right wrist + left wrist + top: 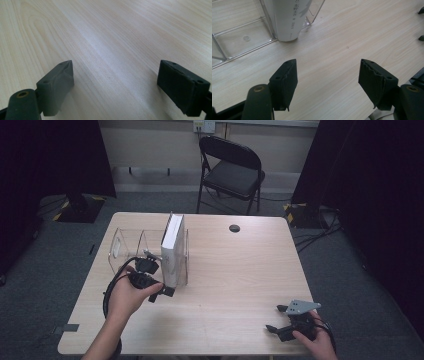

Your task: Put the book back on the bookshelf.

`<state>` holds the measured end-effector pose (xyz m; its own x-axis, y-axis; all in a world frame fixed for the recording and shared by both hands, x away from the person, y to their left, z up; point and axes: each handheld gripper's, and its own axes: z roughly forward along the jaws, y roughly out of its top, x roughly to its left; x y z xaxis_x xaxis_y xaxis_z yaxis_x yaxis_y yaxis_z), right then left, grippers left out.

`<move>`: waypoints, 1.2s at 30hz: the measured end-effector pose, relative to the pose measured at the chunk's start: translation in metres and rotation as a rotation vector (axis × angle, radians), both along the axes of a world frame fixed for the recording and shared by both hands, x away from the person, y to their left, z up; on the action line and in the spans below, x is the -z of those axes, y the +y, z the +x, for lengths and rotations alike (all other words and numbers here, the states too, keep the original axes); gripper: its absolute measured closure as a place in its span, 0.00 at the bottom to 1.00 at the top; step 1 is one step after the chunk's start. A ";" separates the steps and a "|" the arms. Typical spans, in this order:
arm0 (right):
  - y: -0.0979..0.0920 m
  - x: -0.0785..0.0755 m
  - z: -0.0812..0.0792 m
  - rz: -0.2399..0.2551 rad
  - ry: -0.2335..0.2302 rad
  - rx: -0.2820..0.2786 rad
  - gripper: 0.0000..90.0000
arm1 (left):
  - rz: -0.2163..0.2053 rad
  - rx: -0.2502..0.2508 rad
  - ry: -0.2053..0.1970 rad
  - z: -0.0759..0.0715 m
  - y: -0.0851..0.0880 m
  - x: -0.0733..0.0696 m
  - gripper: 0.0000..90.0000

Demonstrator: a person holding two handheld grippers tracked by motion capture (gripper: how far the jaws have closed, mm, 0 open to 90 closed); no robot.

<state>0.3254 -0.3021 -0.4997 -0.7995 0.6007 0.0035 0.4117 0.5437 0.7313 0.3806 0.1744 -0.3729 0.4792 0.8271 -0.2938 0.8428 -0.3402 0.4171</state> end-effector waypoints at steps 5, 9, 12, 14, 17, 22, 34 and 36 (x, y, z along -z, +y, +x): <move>0.000 0.000 0.000 0.000 0.000 0.000 0.15 | -0.001 0.003 -0.003 -0.001 -0.001 0.004 0.35; 0.000 0.000 0.000 0.000 0.000 0.000 0.15 | -0.006 -0.004 -0.005 -0.002 -0.001 0.009 0.35; 0.000 0.000 0.000 0.000 0.000 0.000 0.15 | -0.012 -0.003 -0.001 -0.003 0.000 0.014 0.34; 0.000 0.000 0.000 0.000 0.000 0.000 0.15 | -0.012 -0.003 0.001 -0.003 0.001 0.016 0.34; 0.000 0.000 0.000 0.000 0.000 -0.001 0.15 | -0.015 -0.004 0.003 -0.004 0.003 0.020 0.34; 0.000 0.000 0.000 0.000 0.000 0.000 0.15 | -0.017 0.001 0.010 -0.005 0.007 0.025 0.34; 0.000 0.000 0.000 0.000 0.000 0.000 0.15 | -0.027 -0.017 0.001 -0.009 0.015 0.035 0.34; 0.000 0.000 0.000 0.000 0.000 0.000 0.15 | -0.025 -0.016 0.000 -0.010 0.017 0.038 0.34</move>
